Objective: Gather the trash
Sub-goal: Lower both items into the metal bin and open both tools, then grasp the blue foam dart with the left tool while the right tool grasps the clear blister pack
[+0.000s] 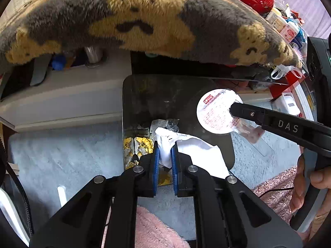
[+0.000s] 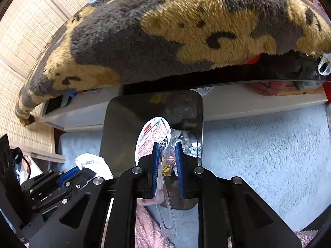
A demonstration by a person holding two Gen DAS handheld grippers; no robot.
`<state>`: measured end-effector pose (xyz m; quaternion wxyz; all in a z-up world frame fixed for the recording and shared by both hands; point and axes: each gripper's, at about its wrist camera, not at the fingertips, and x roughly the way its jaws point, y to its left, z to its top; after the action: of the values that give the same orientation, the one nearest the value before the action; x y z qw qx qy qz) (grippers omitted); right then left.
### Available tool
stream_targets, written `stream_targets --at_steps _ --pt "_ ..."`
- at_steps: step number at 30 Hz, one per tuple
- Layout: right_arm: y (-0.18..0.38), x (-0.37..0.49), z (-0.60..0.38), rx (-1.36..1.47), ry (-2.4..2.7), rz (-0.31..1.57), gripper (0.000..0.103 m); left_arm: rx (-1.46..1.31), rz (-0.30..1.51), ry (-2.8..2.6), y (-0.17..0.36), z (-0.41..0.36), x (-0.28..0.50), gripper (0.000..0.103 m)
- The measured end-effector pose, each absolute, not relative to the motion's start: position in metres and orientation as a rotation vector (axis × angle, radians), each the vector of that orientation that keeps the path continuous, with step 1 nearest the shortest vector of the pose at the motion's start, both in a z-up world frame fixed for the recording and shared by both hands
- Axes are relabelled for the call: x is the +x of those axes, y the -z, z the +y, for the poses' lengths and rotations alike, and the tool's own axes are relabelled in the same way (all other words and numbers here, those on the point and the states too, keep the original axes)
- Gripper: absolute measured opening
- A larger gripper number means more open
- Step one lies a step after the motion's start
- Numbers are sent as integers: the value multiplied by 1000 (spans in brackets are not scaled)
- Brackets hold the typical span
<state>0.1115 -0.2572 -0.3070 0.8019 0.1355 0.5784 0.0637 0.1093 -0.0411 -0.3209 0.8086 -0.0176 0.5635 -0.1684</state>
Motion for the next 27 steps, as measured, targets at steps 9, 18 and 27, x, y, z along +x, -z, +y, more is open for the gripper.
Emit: stream_targets --at_steps 9,18,27 --pt "288 119 -273 290 -121 1187 55 -87 1173 349 307 -29 118 31" --pt "215 146 -297 307 -113 1019 71 -74 1042 362 247 -32 130 69" --pt "156 229 -289 271 -134 920 75 -66 942 343 195 -25 192 71"
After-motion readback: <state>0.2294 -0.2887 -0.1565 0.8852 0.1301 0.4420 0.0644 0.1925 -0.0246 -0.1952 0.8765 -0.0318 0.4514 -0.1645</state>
